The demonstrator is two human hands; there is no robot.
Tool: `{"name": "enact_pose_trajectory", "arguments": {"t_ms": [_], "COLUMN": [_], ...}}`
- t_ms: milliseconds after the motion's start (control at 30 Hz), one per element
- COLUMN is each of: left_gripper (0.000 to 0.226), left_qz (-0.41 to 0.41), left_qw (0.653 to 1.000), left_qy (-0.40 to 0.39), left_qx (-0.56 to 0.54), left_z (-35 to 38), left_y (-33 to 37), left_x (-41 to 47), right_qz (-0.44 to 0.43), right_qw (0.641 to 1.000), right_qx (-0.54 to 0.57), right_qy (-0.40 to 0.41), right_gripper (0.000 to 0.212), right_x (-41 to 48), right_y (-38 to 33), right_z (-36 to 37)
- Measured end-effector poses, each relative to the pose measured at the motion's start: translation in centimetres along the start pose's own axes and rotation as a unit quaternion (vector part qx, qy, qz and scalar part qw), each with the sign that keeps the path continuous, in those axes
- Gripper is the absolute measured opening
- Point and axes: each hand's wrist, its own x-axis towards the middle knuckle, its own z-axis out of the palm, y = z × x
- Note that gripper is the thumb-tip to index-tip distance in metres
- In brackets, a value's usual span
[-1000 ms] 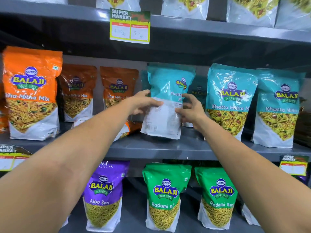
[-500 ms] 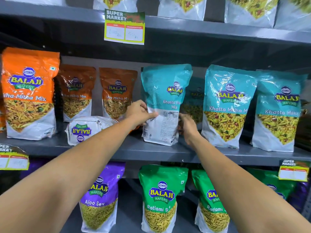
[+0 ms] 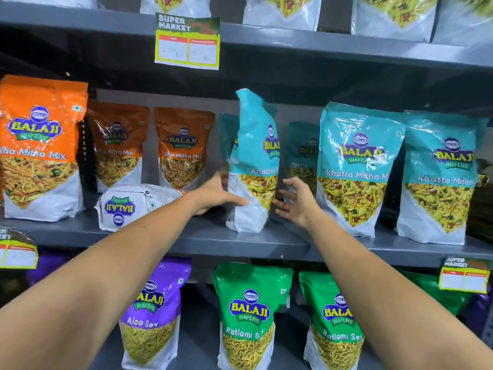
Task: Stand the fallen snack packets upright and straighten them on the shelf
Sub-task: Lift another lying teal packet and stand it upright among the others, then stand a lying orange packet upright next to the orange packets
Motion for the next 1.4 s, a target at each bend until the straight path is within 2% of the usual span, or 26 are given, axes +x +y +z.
{"name": "enact_pose_trajectory", "arguments": {"t_ms": [33, 100, 200, 267, 433, 467, 533, 600, 667, 733, 800, 867, 933, 967, 1033, 1100, 1200, 1300, 1400], "left_gripper": [0.077, 0.064, 0.041, 0.041, 0.038, 0.035, 0.033, 0.034, 0.029, 0.027, 0.037, 0.04, 0.033, 0.033, 0.038, 0.041, 0.04, 0.045, 0.033], "left_qz": [-0.014, -0.029, -0.038, -0.033, -0.028, -0.02, 0.017, 0.075, 0.084, 0.029, -0.076, -0.168, -0.221, -0.241, -0.289, -0.32, -0.323, -0.342, -0.335], "left_qw": [0.999, 0.996, 0.994, 0.994, 0.996, 0.999, 0.994, 0.975, 0.948, 0.924, 0.888, 0.863, 0.857, 0.852, 0.851, 0.869, 0.872, 0.878, 0.886], "left_qy": [0.013, 0.037, 0.07, 0.067, 0.036, 0.031, 0.059, 0.154, 0.245, 0.264, 0.217, 0.096, -0.044, -0.08, -0.119, -0.127, -0.14, -0.167, -0.172], "left_qx": [-0.026, -0.082, -0.081, -0.077, -0.077, -0.034, 0.086, 0.14, 0.186, 0.275, 0.399, 0.467, 0.464, 0.458, 0.422, 0.356, 0.34, 0.289, 0.271], "left_z": [-0.3, -0.4, -0.2, 0.1, 0.3, -0.2, -1.6, -4.0, -7.5, -11.1, -14.2, -15.7, -16.2, -16.7, -17.7, -18.4, -19.6, -20.5, -20.9], "left_y": [-0.2, -0.3, 0.2, 0.4, 0.8, 1.0, 1.3, 2.1, 2.8, 2.7, 2.6, 2.9, 3.0, 2.8, 1.7, 0.5, -0.7, -1.3, -1.2], "left_x": [0.4, 0.5, 0.5, 0.6, -0.1, -0.3, -0.6, -1.2, -2.1, -2.6, -3.3, -4.7, -5.6, -6.1, -5.6, -5.5, -4.5, -4.2, -4.8], "right_qz": [0.009, -0.005, -0.068, -0.098, -0.116, -0.127, -0.182, -0.258, -0.321, -0.341, -0.317, -0.244, -0.095, 0.007, 0.142, 0.171, 0.176, 0.164, 0.137], "right_qw": [1.0, 0.998, 0.989, 0.979, 0.972, 0.966, 0.94, 0.899, 0.866, 0.843, 0.842, 0.872, 0.919, 0.93, 0.918, 0.931, 0.959, 0.962, 0.968], "right_qx": [-0.015, -0.053, -0.129, -0.178, -0.206, -0.224, -0.258, -0.277, -0.299, -0.352, -0.392, -0.395, -0.377, -0.366, -0.355, -0.303, -0.212, -0.21, -0.204], "right_qy": [-0.021, -0.036, -0.007, -0.018, 0.008, 0.029, 0.128, 0.219, 0.242, 0.223, 0.194, 0.158, 0.063, -0.006, -0.105, -0.112, -0.072, -0.05, -0.05], "right_gripper": [0.016, 0.019, 0.044, 0.051, 0.058, 0.06, 0.062, 0.056, 0.047, 0.034, 0.028, 0.036, 0.037, 0.033, 0.023, 0.018, 0.018, 0.014, 0.007], "right_x": [0.0, 0.1, 0.4, 0.4, -0.5, -0.7, -1.5, -2.7, -4.1, -4.9, -4.4, -3.8, -3.4, -3.5, -3.6, -3.2, -2.5, -2.9, -3.6], "right_y": [-0.1, -0.1, 0.2, 0.5, 0.5, 0.3, 0.0, 0.0, 0.3, 0.7, 1.3, 1.8, 2.1, 2.3, 2.6, 3.2, 4.0, 4.4, 4.6], "right_z": [0.1, 0.2, -0.2, -0.5, -0.3, -0.1, 0.7, 2.3, 5.0, 8.4, 12.1, 15.8, 18.8, 20.2, 21.7, 22.3, 22.9, 23.3, 23.4]}}
